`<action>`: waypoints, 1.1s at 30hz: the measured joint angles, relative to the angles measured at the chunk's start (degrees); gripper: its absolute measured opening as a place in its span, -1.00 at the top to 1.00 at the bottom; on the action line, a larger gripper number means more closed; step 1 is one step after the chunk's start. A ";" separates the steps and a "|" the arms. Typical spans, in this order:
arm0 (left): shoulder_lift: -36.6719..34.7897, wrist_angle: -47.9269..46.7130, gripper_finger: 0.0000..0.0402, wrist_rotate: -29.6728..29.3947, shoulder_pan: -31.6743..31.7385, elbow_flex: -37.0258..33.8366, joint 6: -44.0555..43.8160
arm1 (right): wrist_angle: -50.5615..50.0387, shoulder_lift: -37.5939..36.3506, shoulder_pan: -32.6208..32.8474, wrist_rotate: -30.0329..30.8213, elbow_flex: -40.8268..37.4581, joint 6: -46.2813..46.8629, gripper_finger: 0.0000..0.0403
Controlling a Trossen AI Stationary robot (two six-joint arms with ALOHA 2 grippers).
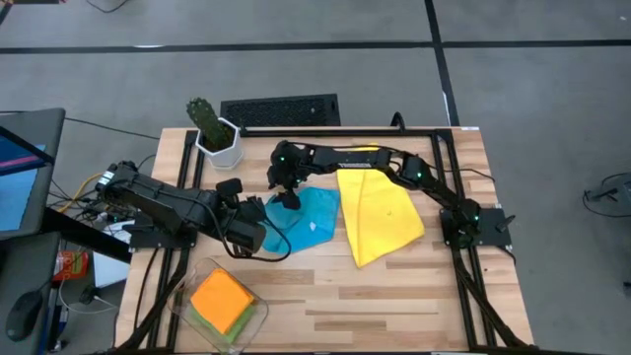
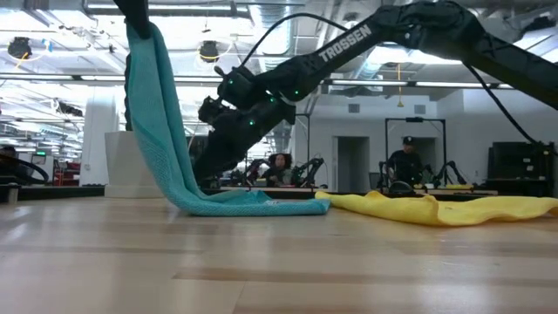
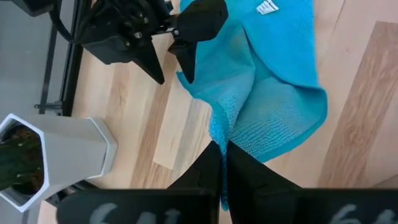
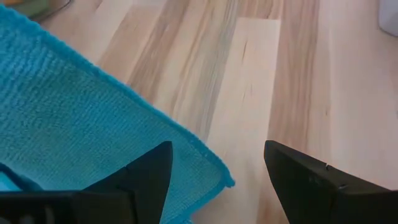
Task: Fold microfiber towels
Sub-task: Fold the blue microfiber towel
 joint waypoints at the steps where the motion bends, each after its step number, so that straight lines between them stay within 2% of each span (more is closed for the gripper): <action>1: 0.00 0.00 1.00 0.00 0.00 0.00 0.00 | 0.63 -0.01 0.00 0.02 -0.52 0.00 -0.39; 10: 0.00 -0.02 1.00 -0.02 0.00 0.00 0.26 | 3.61 -0.08 0.00 0.60 -5.20 0.00 -0.39; 21: 0.00 -0.04 1.00 -0.04 0.00 0.00 0.44 | 5.80 -0.09 -0.08 0.63 -7.00 0.00 -0.36; 28: 0.00 -0.07 1.00 -0.03 0.00 0.00 -0.59 | 7.22 -0.09 0.52 0.63 -7.00 -0.04 -0.04; 33: 0.00 -0.07 1.00 -0.02 0.00 0.00 -1.11 | 7.69 -0.09 1.01 0.66 -7.00 -0.05 0.37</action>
